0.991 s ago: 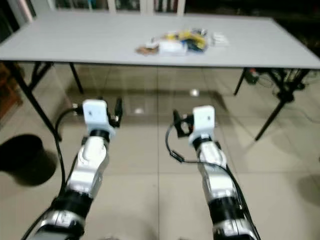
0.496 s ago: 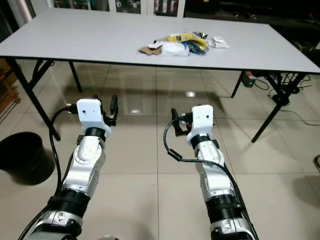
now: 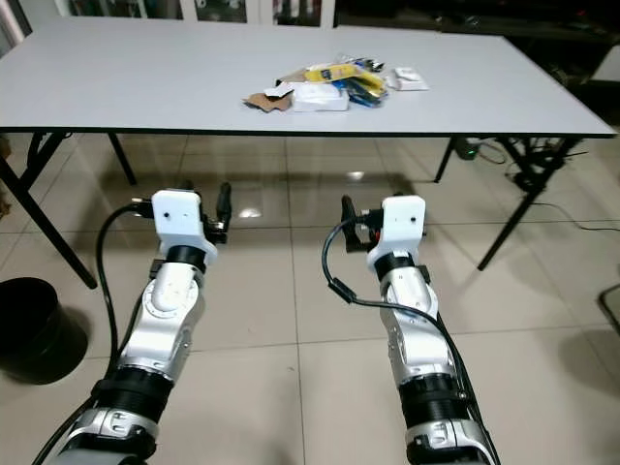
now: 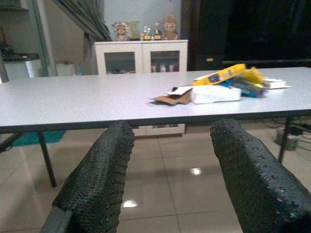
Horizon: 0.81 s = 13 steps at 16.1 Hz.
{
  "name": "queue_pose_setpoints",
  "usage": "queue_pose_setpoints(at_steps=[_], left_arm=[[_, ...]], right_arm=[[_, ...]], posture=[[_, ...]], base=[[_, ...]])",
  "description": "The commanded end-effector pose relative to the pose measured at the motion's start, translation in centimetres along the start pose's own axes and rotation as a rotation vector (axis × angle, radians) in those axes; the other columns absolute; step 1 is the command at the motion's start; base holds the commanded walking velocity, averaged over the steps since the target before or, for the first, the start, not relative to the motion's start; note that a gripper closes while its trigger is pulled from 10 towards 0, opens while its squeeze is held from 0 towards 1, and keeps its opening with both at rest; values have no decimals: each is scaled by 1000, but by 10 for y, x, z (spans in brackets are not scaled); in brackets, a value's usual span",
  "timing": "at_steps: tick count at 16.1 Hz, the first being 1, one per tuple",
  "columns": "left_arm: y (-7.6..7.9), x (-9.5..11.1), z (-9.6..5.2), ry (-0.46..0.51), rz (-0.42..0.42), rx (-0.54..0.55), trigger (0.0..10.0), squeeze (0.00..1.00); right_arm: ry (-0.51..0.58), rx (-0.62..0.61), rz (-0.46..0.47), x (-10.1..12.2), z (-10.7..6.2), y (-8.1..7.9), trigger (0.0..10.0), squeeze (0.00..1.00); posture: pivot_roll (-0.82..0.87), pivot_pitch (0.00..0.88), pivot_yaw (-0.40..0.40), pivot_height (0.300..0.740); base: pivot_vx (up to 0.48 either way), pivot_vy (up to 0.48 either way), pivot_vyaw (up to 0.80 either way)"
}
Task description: Picking trash to rubbish bin
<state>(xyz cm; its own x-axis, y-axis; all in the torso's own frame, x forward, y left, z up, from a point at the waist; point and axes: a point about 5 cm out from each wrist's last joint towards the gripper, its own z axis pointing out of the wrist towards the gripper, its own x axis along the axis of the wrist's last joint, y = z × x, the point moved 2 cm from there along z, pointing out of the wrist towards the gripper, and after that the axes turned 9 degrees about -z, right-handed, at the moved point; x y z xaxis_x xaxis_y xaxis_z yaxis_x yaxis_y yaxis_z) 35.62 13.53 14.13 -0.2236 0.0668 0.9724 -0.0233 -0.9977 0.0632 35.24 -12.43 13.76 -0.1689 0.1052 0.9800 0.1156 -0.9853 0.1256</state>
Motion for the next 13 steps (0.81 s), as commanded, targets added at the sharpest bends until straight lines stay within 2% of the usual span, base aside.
queue_pose_setpoints(at_steps=[1, 5, 13], left_arm=[[7, 12, 5, 47, 2, -34, 10000, 0], [10, 21, 8, 78, -3, -45, 10000, 0], [10, 17, 7, 55, 1, -33, 10000, 0]], right_arm=[[59, -22, 9, 14, 3, 5, 10000, 0], [94, -29, 15, 23, 6, 5, 10000, 0], [72, -28, 17, 19, 5, 5, 10000, 0]], posture=[[-18, 4, -45, 740], [-18, 0, -42, 740], [-21, 30, -47, 740]], base=[[420, 0, 0], [448, 0, 0], [480, 0, 0]])
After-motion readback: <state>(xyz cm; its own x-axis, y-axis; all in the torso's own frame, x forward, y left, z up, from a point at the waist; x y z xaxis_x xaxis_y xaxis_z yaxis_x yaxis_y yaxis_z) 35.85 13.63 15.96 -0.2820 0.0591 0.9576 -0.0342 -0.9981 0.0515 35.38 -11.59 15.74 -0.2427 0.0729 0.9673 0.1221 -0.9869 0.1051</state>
